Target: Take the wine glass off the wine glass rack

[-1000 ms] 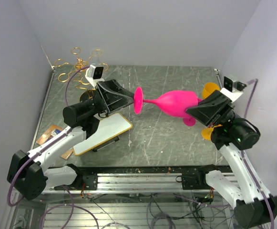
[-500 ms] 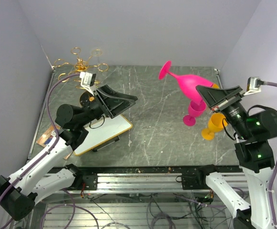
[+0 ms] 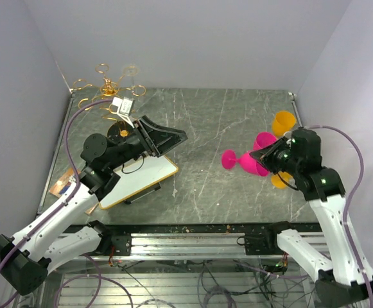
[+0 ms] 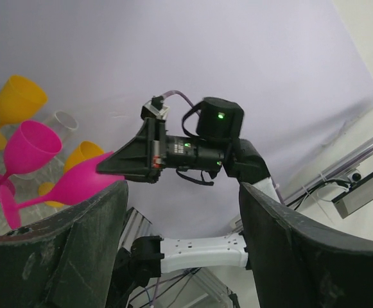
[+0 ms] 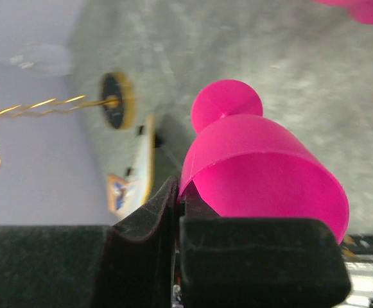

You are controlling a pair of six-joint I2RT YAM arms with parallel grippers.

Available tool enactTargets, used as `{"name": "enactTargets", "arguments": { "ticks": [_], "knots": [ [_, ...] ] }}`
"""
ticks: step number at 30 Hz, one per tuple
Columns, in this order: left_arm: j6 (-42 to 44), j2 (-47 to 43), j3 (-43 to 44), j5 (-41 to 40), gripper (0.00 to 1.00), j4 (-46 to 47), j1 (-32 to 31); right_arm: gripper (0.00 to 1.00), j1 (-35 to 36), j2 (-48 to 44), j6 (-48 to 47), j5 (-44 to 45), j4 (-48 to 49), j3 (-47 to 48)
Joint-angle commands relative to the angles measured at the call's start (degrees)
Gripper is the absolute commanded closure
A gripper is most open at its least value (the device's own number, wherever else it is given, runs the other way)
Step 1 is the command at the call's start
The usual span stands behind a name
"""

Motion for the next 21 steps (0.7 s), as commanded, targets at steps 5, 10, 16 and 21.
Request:
{"name": "enactTargets", "arguments": {
  "ticks": [5,10,16,21],
  "knots": [
    [4.3,-0.4,2.8,-1.9,0.20,-4.3,0.2,1.00,0.2,17.9,-1.1,16.0,-23.7,8.2],
    [7.5,-1.9,4.6,-3.8,0.15,-10.8,0.2,1.00,0.1,24.2,2.8,22.3,-26.9,10.3],
    [13.1,-5.5,8.2,-8.6,0.07,-21.6,0.2,1.00,0.0,27.9,6.3,26.9,-26.9,12.3],
    [16.3,-7.8,9.6,-11.7,0.04,-27.2,0.2,1.00,-0.2,29.2,6.4,28.5,-23.9,12.3]
  ]
}}
